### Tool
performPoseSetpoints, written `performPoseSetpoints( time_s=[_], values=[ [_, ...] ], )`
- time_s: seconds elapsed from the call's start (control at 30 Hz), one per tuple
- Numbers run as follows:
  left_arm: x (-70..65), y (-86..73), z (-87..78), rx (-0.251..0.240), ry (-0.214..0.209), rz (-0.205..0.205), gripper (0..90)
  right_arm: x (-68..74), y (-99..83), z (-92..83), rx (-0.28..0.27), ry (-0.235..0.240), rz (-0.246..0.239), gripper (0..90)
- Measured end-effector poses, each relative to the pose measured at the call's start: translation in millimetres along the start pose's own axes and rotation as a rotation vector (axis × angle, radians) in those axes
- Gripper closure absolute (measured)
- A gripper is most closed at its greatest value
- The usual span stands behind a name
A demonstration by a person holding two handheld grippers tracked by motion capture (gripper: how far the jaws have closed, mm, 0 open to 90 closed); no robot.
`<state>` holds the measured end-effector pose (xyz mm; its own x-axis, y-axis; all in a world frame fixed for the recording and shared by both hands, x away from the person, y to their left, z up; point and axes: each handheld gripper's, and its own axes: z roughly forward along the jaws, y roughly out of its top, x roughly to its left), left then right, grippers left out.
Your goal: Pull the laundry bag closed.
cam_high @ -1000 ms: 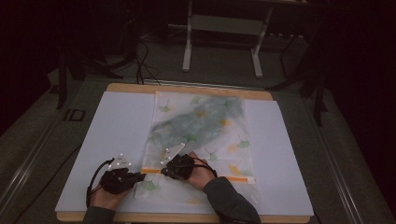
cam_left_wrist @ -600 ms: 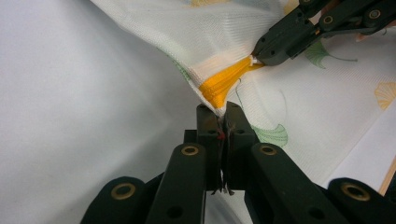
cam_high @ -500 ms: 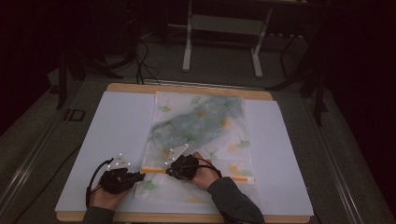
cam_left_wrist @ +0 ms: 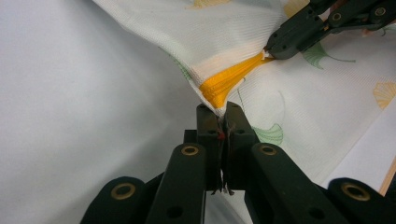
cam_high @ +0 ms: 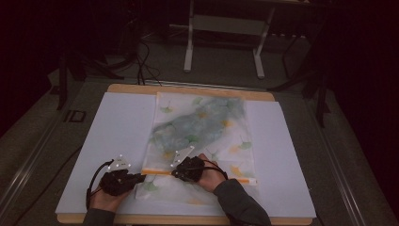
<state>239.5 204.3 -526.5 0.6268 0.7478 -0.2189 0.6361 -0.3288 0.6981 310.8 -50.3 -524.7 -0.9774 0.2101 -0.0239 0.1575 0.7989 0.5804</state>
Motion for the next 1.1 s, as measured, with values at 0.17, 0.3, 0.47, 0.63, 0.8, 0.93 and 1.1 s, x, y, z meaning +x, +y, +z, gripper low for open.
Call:
performPoseSetpoints(
  time_s=[0.17, 0.3, 0.47, 0.63, 0.8, 0.93, 1.1],
  values=[
    [0.4, -0.3, -0.1, -0.002, -0.001, -0.004, 87.7, -1.4, -3.9, -3.4, 0.008, -0.005, 0.000, 90.0],
    [0.4, -0.4, -0.1, -0.002, -0.001, -0.004, 87.7, -2.4, -6.8, -5.8, 0.011, -0.009, 0.005, 90.0],
    [0.5, -0.5, -0.4, -0.004, -0.001, -0.004, 87.7, -2.5, -9.1, -8.0, 0.018, -0.014, 0.003, 90.0],
    [0.6, -0.6, -0.6, -0.004, -0.002, -0.005, 87.7, -3.3, -12.1, -10.8, 0.025, -0.017, 0.003, 90.0],
    [0.6, -0.5, -0.8, -0.005, -0.002, -0.005, 87.7, -3.3, -13.4, -12.6, 0.035, -0.021, 0.001, 90.0],
    [0.7, -0.6, -1.1, -0.006, -0.002, -0.005, 87.7, -4.6, -15.7, -14.9, 0.046, -0.030, -0.002, 90.0],
    [0.8, -0.6, -0.9, -0.006, 0.001, -0.006, 87.7, -6.7, -20.1, -18.5, 0.051, -0.037, 0.002, 90.0]
  ],
)
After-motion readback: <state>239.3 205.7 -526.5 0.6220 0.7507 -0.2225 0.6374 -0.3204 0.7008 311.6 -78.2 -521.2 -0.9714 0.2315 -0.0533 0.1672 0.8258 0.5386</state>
